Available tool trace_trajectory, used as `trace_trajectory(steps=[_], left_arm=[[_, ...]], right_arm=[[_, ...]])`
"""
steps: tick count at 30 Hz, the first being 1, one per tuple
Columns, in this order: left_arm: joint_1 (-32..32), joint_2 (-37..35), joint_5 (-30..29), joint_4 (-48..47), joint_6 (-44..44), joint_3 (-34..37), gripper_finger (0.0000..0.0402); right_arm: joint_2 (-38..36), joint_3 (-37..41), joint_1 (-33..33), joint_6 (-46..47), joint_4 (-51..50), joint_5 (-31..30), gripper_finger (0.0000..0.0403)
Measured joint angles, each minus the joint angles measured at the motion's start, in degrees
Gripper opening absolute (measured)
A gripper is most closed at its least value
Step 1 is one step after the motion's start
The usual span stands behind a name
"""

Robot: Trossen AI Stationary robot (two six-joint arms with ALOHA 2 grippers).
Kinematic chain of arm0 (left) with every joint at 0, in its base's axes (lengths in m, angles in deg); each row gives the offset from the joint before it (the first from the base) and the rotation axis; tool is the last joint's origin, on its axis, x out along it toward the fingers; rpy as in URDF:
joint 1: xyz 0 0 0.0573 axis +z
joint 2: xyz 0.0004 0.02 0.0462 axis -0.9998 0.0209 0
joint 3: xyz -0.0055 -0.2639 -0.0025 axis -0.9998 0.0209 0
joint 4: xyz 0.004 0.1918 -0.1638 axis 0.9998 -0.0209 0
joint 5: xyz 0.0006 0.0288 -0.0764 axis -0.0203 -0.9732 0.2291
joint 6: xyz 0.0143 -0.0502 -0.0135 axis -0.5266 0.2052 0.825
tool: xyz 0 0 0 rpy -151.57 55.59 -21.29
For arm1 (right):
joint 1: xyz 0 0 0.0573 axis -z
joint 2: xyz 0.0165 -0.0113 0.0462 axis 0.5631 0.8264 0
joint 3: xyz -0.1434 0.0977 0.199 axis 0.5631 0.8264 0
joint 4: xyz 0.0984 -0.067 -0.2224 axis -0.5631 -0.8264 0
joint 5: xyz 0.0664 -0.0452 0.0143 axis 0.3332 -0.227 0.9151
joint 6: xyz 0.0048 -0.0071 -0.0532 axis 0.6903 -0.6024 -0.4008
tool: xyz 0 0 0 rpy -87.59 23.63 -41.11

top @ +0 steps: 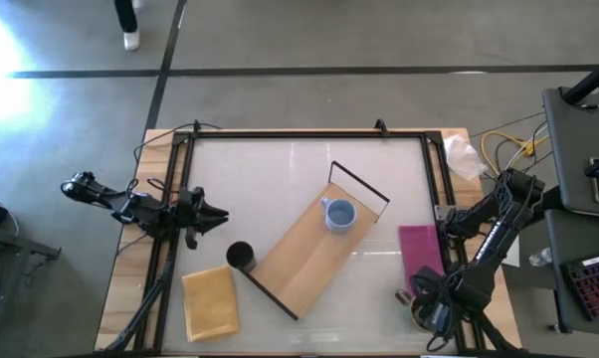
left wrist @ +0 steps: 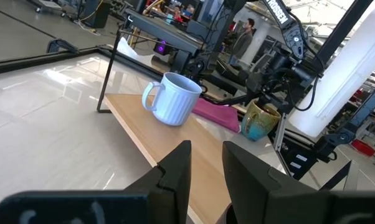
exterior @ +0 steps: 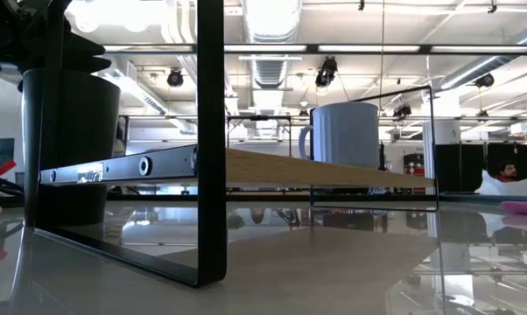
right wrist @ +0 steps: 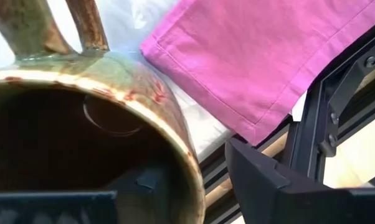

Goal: Stack small to large cups/mugs on shelf
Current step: Put the brown mug on the shelf

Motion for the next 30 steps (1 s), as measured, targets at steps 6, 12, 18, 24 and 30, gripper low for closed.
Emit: trace_trajectory(steps=[6,12,18,24,30], left_arm=[[0.0,0.0,0.0,0.0,0.0,0.0,0.0077],[0.0,0.0,0.0,0.0,0.0,0.0,0.0077],[0.0,0.0,0.0,0.0,0.0,0.0,0.0077],[0.0,0.0,0.0,0.0,0.0,0.0,0.0077],[0.0,0.0,0.0,0.0,0.0,0.0,0.0077]], right_arm=[[0.0,0.0,0.1,-0.4,1.4,0.0,0.0076],[-0.1,0.0,0.2,-1.8,3.3,0.0,0.0027],[-0.4,-0.7,3.3,-5.0,3.1,-0.4,0.0027],[-0.9,-7.0,10.9,-12.1,-2.8,-3.3,0.0027],[-0.9,-16.0,19.7,-18.3,-10.9,-8.2,0.0027]])
